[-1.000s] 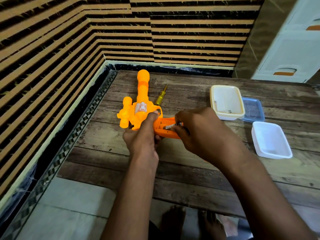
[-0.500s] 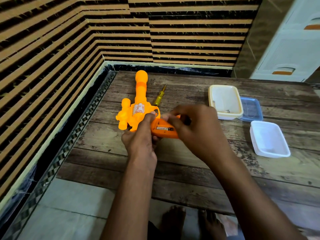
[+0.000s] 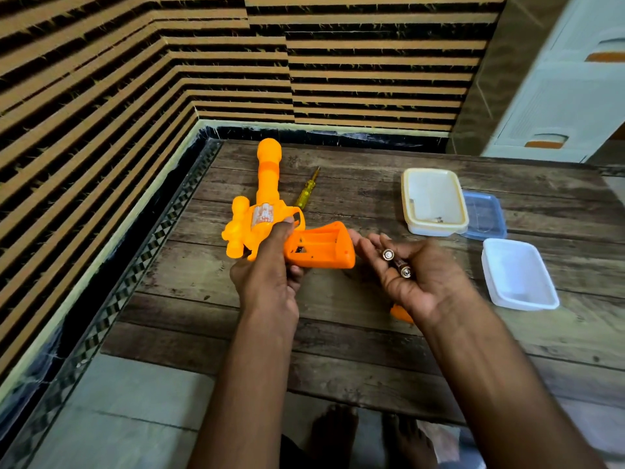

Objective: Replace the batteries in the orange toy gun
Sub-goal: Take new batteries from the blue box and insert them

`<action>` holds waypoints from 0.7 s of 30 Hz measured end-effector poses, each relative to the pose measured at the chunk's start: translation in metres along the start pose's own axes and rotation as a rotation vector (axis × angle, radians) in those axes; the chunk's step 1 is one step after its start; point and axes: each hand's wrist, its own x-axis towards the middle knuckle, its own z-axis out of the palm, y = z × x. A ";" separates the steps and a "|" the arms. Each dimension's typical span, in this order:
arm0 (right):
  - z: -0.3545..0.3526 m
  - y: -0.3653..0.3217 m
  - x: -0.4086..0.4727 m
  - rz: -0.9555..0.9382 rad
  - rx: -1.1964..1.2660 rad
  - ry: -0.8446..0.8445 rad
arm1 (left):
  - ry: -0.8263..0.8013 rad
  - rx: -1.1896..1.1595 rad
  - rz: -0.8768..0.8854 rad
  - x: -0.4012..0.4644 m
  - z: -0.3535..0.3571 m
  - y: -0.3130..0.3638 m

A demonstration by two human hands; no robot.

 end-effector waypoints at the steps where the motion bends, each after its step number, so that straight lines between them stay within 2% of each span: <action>1: 0.000 0.000 0.000 0.001 0.011 -0.006 | 0.002 0.000 -0.001 0.000 0.000 0.000; 4: -0.002 0.000 0.002 -0.006 0.052 0.010 | -0.006 0.001 -0.005 0.001 0.000 0.000; 10: -0.003 -0.001 0.004 0.012 -0.049 0.074 | -0.025 0.016 0.000 0.004 -0.002 -0.001; 16: -0.003 -0.007 -0.001 -0.029 -0.046 0.000 | -0.020 0.020 0.012 0.007 -0.001 -0.003; 21: -0.003 -0.007 0.001 -0.022 -0.010 0.001 | -0.005 0.025 0.020 0.010 0.000 -0.005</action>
